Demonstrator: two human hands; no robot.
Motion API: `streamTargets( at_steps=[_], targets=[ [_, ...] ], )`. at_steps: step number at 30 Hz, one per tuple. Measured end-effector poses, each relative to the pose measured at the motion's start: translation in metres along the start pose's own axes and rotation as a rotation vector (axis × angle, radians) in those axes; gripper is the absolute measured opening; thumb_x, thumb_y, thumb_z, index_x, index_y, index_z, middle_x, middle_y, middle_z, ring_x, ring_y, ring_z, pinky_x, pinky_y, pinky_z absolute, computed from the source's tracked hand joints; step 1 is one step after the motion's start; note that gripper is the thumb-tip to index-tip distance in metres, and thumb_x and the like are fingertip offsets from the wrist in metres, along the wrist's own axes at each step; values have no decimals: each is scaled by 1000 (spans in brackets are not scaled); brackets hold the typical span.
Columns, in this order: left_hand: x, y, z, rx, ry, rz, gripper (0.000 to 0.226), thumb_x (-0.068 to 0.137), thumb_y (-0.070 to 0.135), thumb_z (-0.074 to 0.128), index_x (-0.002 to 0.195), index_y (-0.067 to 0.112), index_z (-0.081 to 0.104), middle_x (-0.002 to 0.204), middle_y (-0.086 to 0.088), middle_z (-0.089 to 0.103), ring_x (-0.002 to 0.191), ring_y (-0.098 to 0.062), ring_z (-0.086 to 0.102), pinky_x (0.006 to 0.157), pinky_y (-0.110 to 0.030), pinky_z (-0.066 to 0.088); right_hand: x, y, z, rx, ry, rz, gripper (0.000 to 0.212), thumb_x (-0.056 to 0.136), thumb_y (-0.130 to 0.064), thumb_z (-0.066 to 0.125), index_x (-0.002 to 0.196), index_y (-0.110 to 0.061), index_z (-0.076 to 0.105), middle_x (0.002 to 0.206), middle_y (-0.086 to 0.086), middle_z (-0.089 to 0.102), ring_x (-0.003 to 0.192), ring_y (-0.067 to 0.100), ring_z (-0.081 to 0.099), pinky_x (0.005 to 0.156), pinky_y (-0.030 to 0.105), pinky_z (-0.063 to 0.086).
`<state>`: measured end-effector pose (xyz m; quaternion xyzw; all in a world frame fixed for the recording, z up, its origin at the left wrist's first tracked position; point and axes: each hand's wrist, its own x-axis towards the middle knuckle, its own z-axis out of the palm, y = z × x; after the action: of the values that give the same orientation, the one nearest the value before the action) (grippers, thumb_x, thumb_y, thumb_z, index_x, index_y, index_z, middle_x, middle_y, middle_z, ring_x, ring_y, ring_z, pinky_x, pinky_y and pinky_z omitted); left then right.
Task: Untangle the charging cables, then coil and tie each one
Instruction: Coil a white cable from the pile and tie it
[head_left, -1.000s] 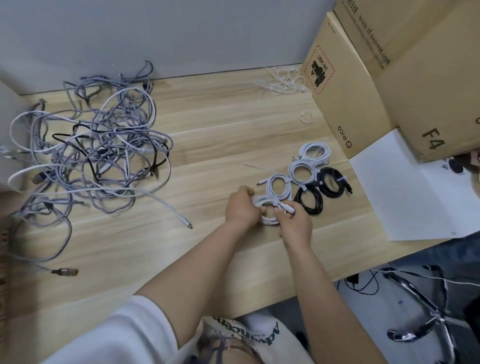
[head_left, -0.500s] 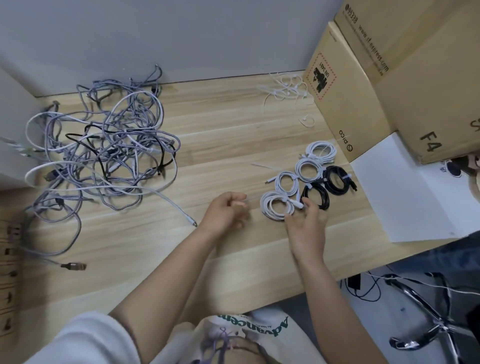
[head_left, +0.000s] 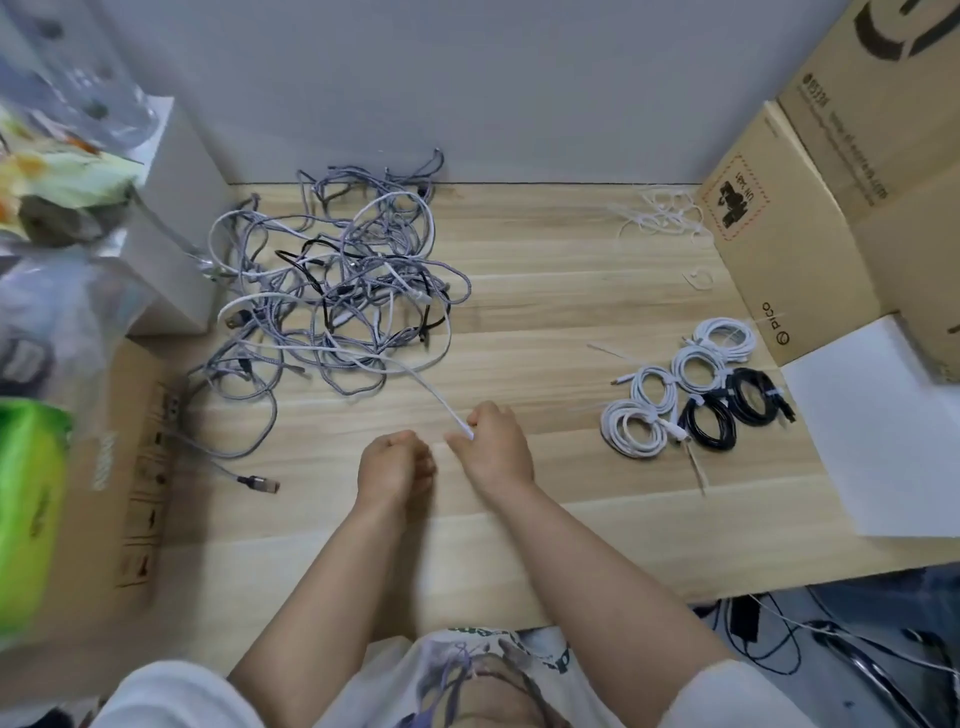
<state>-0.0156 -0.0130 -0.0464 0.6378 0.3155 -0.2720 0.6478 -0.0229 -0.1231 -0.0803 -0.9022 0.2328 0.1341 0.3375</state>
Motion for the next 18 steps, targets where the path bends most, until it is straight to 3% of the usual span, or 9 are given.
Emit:
streamTargets(
  at_steps=[4, 6, 9, 12, 15, 18],
  targets=[
    [2, 0, -9, -12, -98, -55, 33, 91, 0, 43, 64, 19, 40, 61, -3, 38, 52, -13, 39, 44, -17, 36, 2, -7, 0, -183, 8, -24, 26, 92, -28, 57, 111, -10, 56, 120, 12, 51, 112, 31, 53, 86, 36, 43],
    [4, 1, -10, -45, -134, -114, 33, 93, 4, 44, 65, 19, 38, 63, -2, 35, 54, -12, 39, 51, -20, 37, 3, -7, -4, -193, -24, -44, 24, 93, -27, 55, 109, -9, 58, 118, 11, 53, 111, 30, 53, 84, 34, 43],
    [5, 7, -5, -70, -274, -242, 28, 98, 23, 47, 71, 15, 49, 71, -3, 46, 66, -15, 48, 66, -29, 44, -3, -3, -11, 19, -20, -134, 11, 89, -21, 59, 94, -11, 62, 101, 8, 61, 99, 27, 56, 72, 27, 35],
    [4, 18, 6, -70, -402, -299, 31, 99, 34, 44, 86, 12, 62, 79, -4, 64, 79, -19, 61, 77, -36, 51, -14, 3, -25, 187, 100, -344, 5, 85, -15, 62, 86, -11, 64, 87, 1, 58, 86, 20, 57, 68, 21, 33],
    [2, 33, 16, -159, -480, -321, 23, 100, 20, 41, 86, 14, 58, 68, -2, 71, 62, -14, 69, 58, -29, 57, -27, 5, -39, 370, 197, -424, 5, 80, -15, 60, 80, -16, 65, 82, -3, 59, 79, 5, 55, 71, 13, 39],
    [0, 48, 23, -286, -547, -350, 24, 98, 14, 43, 77, 15, 55, 72, -7, 72, 61, -19, 71, 57, -35, 58, -34, -5, -57, 842, 223, -229, 11, 87, -16, 59, 76, -19, 60, 76, -6, 67, 75, 1, 61, 73, 17, 47]
  ],
)
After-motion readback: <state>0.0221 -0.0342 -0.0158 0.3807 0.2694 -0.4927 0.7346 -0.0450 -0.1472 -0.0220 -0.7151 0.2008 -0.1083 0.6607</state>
